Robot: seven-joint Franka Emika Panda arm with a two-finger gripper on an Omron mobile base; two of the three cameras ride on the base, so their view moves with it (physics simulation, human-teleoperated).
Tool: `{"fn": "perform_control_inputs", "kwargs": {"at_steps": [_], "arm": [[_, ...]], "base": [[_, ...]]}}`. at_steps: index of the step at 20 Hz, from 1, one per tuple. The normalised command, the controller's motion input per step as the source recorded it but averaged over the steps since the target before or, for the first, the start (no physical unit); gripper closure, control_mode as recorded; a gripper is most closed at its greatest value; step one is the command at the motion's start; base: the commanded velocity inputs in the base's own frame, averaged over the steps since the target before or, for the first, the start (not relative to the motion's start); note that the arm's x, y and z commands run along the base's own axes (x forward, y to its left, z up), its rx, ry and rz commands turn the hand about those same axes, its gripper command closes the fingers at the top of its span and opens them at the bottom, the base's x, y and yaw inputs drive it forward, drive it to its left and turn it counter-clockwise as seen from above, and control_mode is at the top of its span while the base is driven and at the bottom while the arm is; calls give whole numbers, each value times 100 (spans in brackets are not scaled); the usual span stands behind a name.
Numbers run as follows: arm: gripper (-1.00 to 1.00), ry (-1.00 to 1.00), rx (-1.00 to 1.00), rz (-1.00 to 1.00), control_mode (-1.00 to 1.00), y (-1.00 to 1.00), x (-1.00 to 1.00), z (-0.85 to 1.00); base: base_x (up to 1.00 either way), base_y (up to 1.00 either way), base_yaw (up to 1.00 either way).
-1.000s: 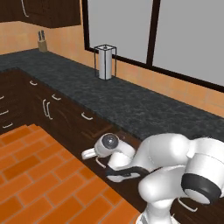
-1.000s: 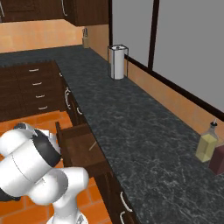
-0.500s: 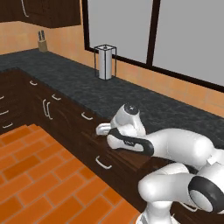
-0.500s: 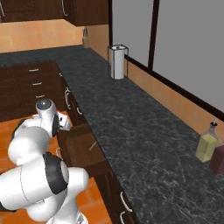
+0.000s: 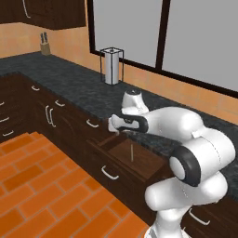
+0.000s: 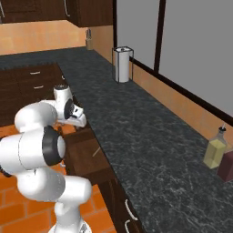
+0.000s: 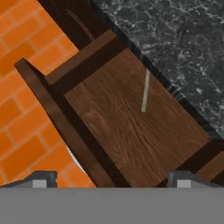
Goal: Take a straw from the drawer in front and place it inside the glass cup on the dining counter.
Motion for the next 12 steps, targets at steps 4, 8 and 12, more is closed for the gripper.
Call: {"fn": "perform_control_inputs", "kwargs": {"at_steps": [4,8,12], "arm": [[-100,26,-6,-3,-100,-6,19,-82],[-100,14,2,0,-100,-11,-4,-95],[-100,10,8,0,-100,-19,0,-72]], "base": [[0,0,0],[0,0,0],[0,0,0]]}}
